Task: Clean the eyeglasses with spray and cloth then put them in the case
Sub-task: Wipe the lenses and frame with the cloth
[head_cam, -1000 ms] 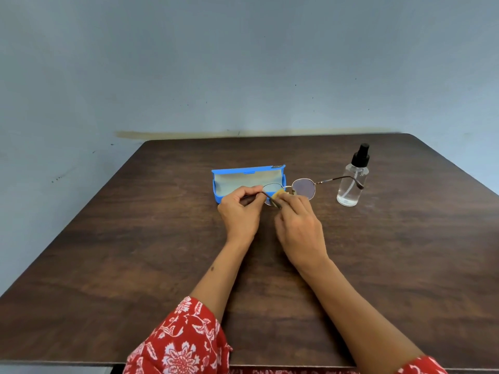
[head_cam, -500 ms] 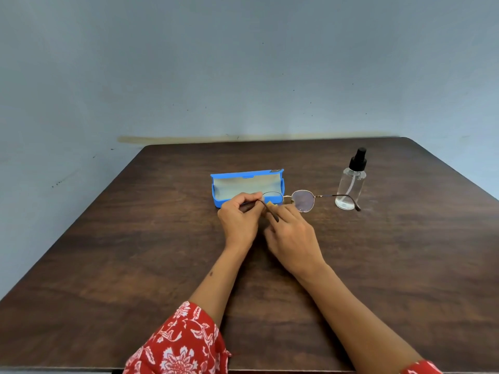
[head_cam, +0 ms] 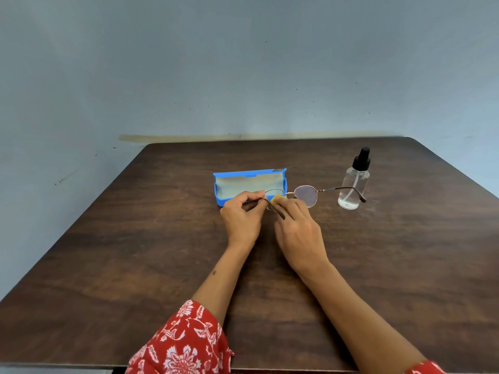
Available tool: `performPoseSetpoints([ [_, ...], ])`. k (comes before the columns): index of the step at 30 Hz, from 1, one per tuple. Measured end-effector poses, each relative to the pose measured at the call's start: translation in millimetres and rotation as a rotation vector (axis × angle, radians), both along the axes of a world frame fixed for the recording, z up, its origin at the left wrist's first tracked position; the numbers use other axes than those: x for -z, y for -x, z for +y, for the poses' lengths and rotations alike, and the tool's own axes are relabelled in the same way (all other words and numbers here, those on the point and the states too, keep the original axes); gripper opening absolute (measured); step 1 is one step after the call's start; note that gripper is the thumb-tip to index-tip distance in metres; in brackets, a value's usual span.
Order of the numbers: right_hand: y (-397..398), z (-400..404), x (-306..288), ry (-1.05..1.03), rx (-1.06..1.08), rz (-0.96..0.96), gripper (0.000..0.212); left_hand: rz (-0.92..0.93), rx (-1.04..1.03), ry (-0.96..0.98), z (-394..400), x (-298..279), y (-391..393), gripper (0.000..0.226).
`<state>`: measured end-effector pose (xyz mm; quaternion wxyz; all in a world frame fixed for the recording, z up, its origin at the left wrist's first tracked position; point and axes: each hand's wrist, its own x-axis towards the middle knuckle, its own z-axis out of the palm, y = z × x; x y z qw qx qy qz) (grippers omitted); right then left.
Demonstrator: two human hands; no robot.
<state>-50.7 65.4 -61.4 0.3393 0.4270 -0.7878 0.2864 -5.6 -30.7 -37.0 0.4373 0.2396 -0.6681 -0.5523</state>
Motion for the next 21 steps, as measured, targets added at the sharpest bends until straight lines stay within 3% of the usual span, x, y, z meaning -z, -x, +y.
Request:
performPoseSetpoints([
  [4,-2.0,-1.6,2.9,-0.063,-0.062,0.037,0.035,-0.021,0.008,-0.009,-1.7,1.9,-0.8,0.014],
  [9,0.9,0.7,-1.3,0.039,0.023,0.042,0.03,0.0,0.014,-0.001,0.3,0.1,-0.5,0.013],
  [14,-2.7,-1.2,1.6,-0.037,-0.076,0.048,0.035,0.004,0.011,-0.027,-1.9,2.9,-0.5,0.014],
  [21,-0.6,1.4,-1.6,0.017,-0.027,-0.003,0.034,0.02,0.016,-0.028,-0.5,2.1,1.1,0.013],
])
